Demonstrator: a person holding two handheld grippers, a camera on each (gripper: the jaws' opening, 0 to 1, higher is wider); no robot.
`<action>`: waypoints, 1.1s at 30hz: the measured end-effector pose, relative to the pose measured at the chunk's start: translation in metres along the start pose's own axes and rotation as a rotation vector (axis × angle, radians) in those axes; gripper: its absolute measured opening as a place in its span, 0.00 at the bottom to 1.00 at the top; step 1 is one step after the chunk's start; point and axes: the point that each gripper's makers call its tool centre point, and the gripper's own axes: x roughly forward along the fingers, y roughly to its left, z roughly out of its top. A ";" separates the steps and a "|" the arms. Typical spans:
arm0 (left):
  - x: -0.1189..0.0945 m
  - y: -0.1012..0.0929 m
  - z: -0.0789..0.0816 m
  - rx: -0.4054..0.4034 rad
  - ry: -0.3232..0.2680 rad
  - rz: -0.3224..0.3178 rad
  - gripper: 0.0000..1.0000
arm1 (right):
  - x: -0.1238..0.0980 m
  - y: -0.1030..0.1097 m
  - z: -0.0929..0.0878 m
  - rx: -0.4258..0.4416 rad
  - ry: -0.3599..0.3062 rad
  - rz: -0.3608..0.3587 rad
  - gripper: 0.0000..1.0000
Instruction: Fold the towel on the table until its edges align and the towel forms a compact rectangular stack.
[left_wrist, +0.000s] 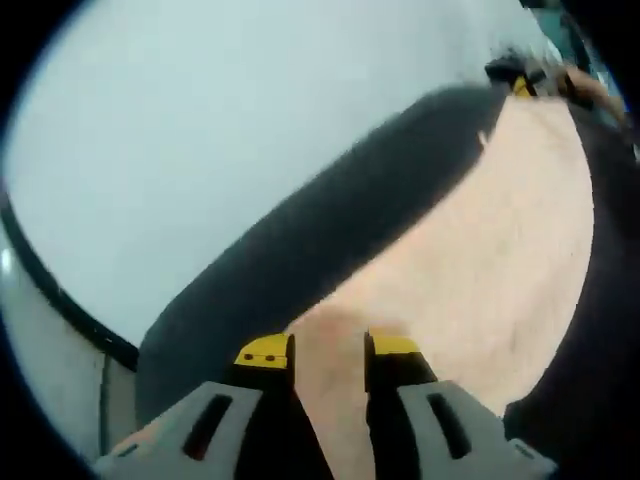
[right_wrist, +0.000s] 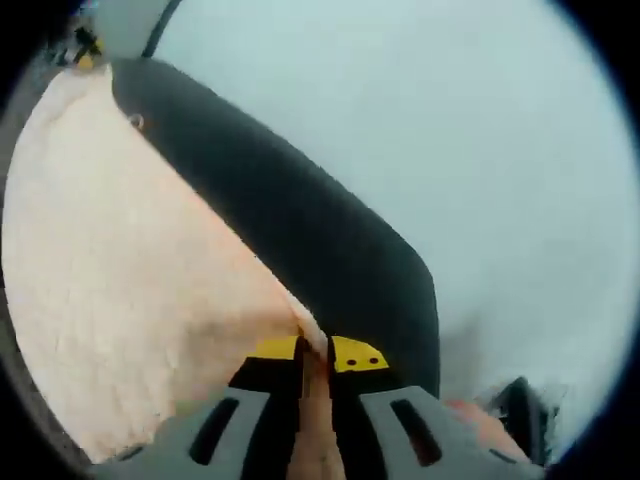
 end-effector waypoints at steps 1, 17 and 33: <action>-0.009 0.004 0.005 -0.018 -0.037 0.004 0.31 | -0.007 -0.003 0.001 0.075 -0.011 0.018 0.19; -0.099 -0.039 -0.055 0.577 -0.063 -0.083 0.29 | -0.122 0.030 -0.031 -0.422 -0.074 -0.079 0.31; -0.065 -0.062 -0.086 0.854 0.045 -0.056 0.27 | -0.099 0.041 -0.053 -0.863 0.001 -0.126 0.38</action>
